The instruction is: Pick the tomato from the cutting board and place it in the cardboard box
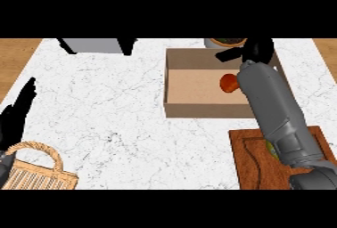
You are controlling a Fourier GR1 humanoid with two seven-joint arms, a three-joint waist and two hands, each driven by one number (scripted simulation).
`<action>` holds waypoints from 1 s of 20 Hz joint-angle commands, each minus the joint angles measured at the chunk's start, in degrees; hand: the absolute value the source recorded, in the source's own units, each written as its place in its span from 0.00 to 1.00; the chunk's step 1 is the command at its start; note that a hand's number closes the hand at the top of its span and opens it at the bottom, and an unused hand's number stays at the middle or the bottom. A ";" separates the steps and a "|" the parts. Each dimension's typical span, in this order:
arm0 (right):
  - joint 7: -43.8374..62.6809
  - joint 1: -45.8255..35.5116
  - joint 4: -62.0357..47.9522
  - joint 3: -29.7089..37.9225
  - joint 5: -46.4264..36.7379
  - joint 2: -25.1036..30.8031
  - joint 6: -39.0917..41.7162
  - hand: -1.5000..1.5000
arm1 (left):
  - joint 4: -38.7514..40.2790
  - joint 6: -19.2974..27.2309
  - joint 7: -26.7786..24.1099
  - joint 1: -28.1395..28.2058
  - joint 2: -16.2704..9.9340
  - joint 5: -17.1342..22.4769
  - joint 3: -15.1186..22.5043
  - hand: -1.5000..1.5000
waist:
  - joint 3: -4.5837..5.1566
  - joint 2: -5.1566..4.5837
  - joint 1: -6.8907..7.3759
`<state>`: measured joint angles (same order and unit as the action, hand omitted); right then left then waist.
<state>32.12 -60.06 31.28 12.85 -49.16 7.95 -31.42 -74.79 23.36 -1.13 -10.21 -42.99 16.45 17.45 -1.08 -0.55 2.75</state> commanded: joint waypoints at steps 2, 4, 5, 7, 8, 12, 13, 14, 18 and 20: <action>-7.46 -3.16 -5.53 2.09 1.75 -0.37 -5.28 0.00 | 1.72 1.50 3.77 -2.85 1.88 -2.07 0.84 0.50 | 0.98 -0.71 -0.14; -10.87 -2.64 -4.76 2.77 2.13 0.76 -8.69 0.00 | 2.44 1.87 0.74 -0.80 2.09 -2.30 1.26 0.50 | 1.00 -0.80 0.09; -11.89 -2.58 -3.68 2.49 2.34 -0.66 -10.11 0.00 | 1.44 1.80 4.17 -2.59 1.79 -1.76 1.49 0.50 | 0.97 -0.54 -0.53; -14.47 -0.78 -2.36 4.64 4.50 0.24 -13.39 0.00 | 1.84 0.80 0.46 0.50 0.89 -0.89 0.77 0.50 | 1.00 -0.34 -0.56; -15.51 -1.16 -0.73 5.20 5.40 0.17 -14.51 0.00 | 2.60 2.59 0.63 0.05 2.44 -1.67 1.61 0.50 | 1.00 -0.30 -1.08; -21.97 0.95 1.72 8.70 10.48 0.52 -18.02 0.00 | 2.19 3.27 1.09 -0.32 2.80 -1.25 1.48 0.50 | 0.97 -0.27 -1.43; -22.07 0.87 2.86 8.95 11.53 -0.05 -17.69 0.00 | 1.90 1.94 -0.14 2.31 1.16 -0.16 0.36 0.50 | 1.01 0.09 -1.39; -26.15 2.94 6.21 9.68 14.55 1.65 -13.83 0.00 | 1.93 3.44 1.05 1.55 1.79 -0.95 0.88 0.50 | 0.97 0.29 -2.34; -23.54 7.42 14.59 8.93 16.42 2.54 -10.28 0.00 | 3.40 1.00 -1.29 4.51 0.37 0.68 -0.92 0.50 | 1.09 1.00 -3.84; -24.23 13.26 20.23 8.37 17.83 1.82 -9.14 0.00 | 0.93 3.97 2.31 3.26 0.87 -0.78 0.11 0.50 | 1.06 1.15 -4.42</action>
<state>8.50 -52.53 43.77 21.37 -33.87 8.83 -43.46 -74.65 25.08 -1.32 -7.22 -44.49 17.67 16.81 -1.03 0.60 -0.32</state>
